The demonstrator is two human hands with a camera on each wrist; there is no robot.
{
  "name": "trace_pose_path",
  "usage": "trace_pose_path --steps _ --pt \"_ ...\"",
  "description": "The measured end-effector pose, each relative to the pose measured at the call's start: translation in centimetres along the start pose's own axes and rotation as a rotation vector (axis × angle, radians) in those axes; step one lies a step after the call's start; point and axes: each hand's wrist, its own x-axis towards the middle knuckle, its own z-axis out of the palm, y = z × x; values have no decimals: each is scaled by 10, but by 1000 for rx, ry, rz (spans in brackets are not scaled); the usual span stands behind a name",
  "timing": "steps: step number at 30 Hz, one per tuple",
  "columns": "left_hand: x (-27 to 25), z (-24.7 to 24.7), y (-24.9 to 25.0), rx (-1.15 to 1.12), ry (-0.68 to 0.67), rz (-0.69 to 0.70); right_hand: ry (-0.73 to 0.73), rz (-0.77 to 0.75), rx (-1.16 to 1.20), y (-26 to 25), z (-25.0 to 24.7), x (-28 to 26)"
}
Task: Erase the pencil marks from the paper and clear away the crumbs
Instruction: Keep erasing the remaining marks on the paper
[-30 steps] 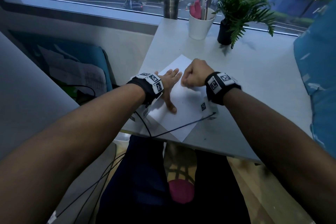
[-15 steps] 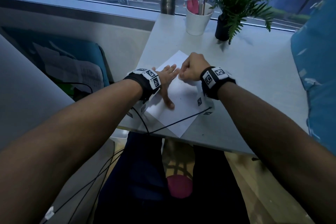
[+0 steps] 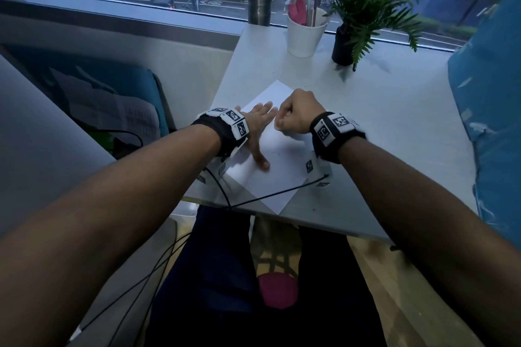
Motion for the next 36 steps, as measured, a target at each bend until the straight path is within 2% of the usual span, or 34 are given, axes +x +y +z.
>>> trace_pose_path --steps 3,7,8,11,13,16,23,27,33,36 --pt "1 0 0 21 -2 -7 15 -7 12 2 3 -5" --pt "0 1 -1 29 6 -7 -206 -101 -111 1 1 -28" --pt "1 1 -1 28 3 -3 -200 -108 -112 3 -3 -30" --pt "3 -2 -2 66 -11 22 14 -36 -30 23 -13 -30" --pt "-1 -8 -1 107 -2 39 10 17 -13 32 -16 -35" --pt "-7 -16 -5 113 60 41 -14 -1 -63 34 -15 -47" --pt "-17 -15 -1 104 226 -12 85 -15 -84 35 6 -59" --pt "-15 9 14 -91 172 29 45 -30 -72 25 5 -58" --pt "-13 15 21 -80 148 -39 134 8 -49 24 -16 -23" --pt "-7 16 23 -37 73 -67 72 -45 -113 21 -9 -28"
